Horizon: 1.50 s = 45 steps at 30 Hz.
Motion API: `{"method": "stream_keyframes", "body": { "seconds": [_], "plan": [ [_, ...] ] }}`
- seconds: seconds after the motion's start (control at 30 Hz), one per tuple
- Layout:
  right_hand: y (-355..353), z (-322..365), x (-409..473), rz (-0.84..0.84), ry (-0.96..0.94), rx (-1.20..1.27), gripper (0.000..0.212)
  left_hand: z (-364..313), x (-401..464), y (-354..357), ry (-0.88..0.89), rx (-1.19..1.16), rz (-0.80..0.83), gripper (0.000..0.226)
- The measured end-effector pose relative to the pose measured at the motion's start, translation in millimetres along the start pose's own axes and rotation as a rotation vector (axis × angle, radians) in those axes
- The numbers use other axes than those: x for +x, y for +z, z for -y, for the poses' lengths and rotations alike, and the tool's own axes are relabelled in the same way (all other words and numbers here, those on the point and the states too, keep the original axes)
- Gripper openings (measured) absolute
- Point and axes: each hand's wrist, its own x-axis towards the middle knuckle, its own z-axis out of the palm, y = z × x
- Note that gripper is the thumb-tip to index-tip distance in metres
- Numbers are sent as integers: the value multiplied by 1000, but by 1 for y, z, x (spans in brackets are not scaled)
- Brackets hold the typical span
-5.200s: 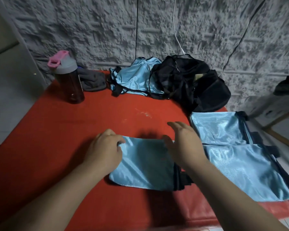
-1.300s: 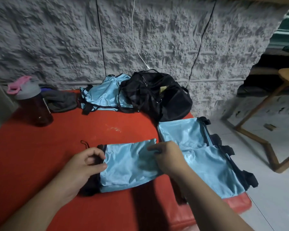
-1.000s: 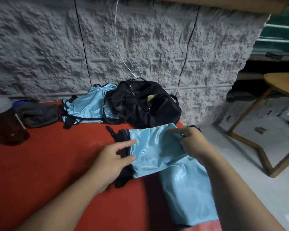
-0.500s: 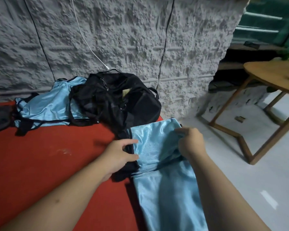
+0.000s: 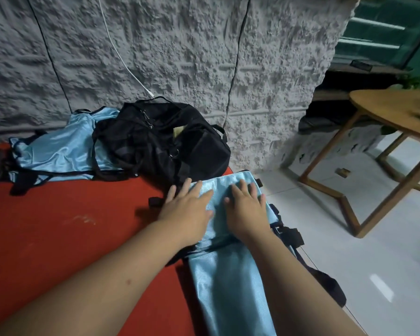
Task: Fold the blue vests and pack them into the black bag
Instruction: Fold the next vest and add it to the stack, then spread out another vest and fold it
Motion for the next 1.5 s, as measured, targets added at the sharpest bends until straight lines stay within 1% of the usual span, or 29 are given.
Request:
{"method": "stream_keyframes", "body": {
  "seconds": [0.03, 0.1, 0.17, 0.27, 0.33, 0.4, 0.5, 0.57, 0.63, 0.73, 0.83, 0.93, 0.97, 1.07, 1.1, 1.2, 1.27, 1.3, 1.33, 1.43, 1.5],
  "plan": [
    [6, -8, 1, 18, 32, 2, 40, 3, 2, 7, -25, 26, 100, 60],
    [12, -16, 1, 28, 38, 4, 48, 10, 2, 18, -69, 16, 189, 62],
    [16, -18, 0, 51, 31, -17, 55, 14, -1, 24, -84, 29, 208, 63],
    [19, -14, -1, 72, 54, -66, 58, 16, -4, 26, -93, 48, 193, 63],
    [13, -8, 0, 41, 85, -67, 55, 14, -5, 23, -75, 28, 147, 64],
    [4, 11, 2, 13, 73, -20, 53, 20, -11, 14, -65, -38, 37, 62],
    [1, 69, -2, -14, -114, 106, 51, 50, -26, 1, -147, -163, -172, 57],
    [8, 110, -11, 19, -216, 182, 45, 78, -41, 2, -244, -190, -270, 55],
    [24, 147, -19, 80, -269, 220, 40, 109, -61, 6, -343, -179, -320, 57],
    [54, 191, -27, 168, -314, 226, 42, 154, -84, 8, -439, -126, -318, 48],
    [79, 222, -32, 253, -334, 272, 46, 191, -87, 2, -472, -96, -286, 46],
    [99, 239, -37, 327, -345, 275, 52, 227, -72, -12, -512, -62, -194, 49],
    [102, 241, -38, 341, -341, 281, 53, 238, -64, -19, -527, -51, -138, 57],
    [107, 247, -36, 318, -339, 309, 47, 267, -36, -42, -581, -57, 48, 103],
    [105, 249, -36, 315, -343, 305, 47, 273, -28, -48, -599, -49, 117, 115],
    [103, 249, -39, 351, -367, 275, 55, 287, -14, -52, -623, 1, 300, 133],
    [101, 248, -41, 371, -374, 254, 57, 292, -13, -48, -632, 6, 338, 141],
    [100, 248, -42, 377, -373, 247, 57, 293, -15, -46, -635, 0, 318, 138],
    [100, 248, -42, 380, -369, 242, 57, 292, -17, -43, -638, -5, 280, 131],
    [99, 251, -45, 393, -368, 235, 50, 282, -32, -32, -642, 22, 152, 96],
    [97, 254, -49, 404, -384, 231, 49, 269, -49, -22, -647, 36, 81, 79]
  ]
}}
